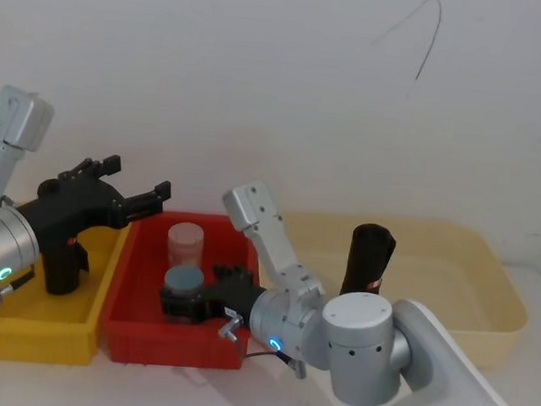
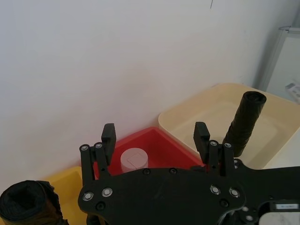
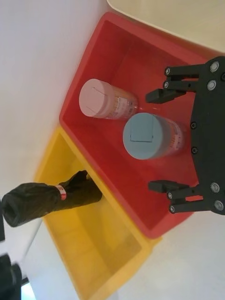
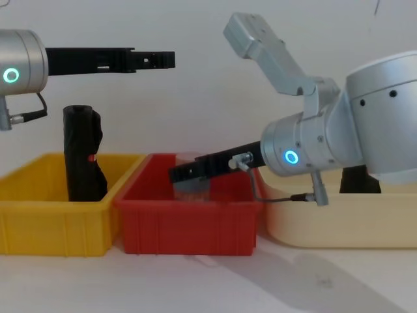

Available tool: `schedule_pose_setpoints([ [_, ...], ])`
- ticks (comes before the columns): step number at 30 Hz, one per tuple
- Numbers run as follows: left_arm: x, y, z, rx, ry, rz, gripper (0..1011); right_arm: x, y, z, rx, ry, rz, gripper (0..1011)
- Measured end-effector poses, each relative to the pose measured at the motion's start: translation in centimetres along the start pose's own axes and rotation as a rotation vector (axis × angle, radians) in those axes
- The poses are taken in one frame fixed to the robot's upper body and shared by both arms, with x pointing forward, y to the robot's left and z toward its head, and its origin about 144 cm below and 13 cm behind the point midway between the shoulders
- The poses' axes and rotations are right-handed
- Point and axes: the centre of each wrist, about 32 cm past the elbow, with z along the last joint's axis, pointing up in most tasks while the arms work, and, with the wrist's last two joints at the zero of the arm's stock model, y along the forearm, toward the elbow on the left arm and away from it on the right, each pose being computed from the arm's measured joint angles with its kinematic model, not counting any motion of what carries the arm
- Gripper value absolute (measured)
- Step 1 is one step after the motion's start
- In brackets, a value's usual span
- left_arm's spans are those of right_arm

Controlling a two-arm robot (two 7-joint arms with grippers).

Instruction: Pick up the garbage bag with the one hand and transfer it to the other hand.

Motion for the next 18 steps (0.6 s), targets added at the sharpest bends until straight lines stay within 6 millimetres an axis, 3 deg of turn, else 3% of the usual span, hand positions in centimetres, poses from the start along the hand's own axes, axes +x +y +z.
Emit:
schedule_pose_setpoints([
  [18, 0.0, 0.0, 0.0, 0.000, 0.000, 0.000, 1000, 0.8, 2.4, -0.1, -0.026, 0.003, -0.007, 1000],
])
